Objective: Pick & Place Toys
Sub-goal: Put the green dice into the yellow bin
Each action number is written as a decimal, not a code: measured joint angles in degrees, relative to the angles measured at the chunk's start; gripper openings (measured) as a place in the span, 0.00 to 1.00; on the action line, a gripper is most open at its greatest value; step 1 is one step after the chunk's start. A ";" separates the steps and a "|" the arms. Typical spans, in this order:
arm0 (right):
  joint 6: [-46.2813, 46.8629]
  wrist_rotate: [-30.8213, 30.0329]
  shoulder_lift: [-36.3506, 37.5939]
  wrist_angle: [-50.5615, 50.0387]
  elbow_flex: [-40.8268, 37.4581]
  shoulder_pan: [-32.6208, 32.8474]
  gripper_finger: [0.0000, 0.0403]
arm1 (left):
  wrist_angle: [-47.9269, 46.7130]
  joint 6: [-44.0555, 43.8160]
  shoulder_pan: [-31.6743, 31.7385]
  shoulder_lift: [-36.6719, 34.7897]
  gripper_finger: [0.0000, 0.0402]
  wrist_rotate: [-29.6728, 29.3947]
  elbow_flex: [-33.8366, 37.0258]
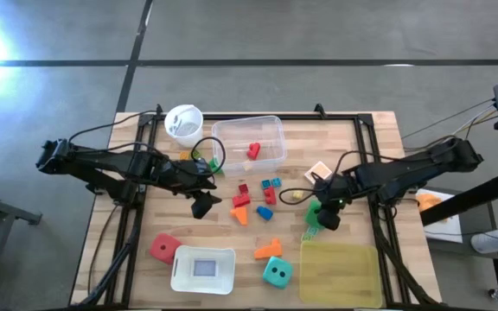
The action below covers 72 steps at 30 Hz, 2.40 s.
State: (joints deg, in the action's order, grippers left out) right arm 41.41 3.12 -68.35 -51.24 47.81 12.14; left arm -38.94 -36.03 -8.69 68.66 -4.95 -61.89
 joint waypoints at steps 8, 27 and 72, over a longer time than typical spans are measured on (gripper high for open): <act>-0.18 -0.32 -0.30 0.50 0.30 -0.04 0.02 | -0.04 0.01 0.00 -0.04 0.65 0.00 0.00; 0.01 0.72 -3.82 1.30 -0.27 0.17 0.53 | -0.09 0.04 0.04 -0.04 0.65 0.00 0.00; -1.01 1.92 -12.51 7.80 -3.41 -0.37 0.62 | -0.07 0.00 0.00 -0.02 0.65 1.56 0.04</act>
State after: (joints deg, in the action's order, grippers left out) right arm 40.40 5.04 -80.86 -43.44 44.40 11.77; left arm -39.00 -36.03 -8.69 68.64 -3.39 -61.84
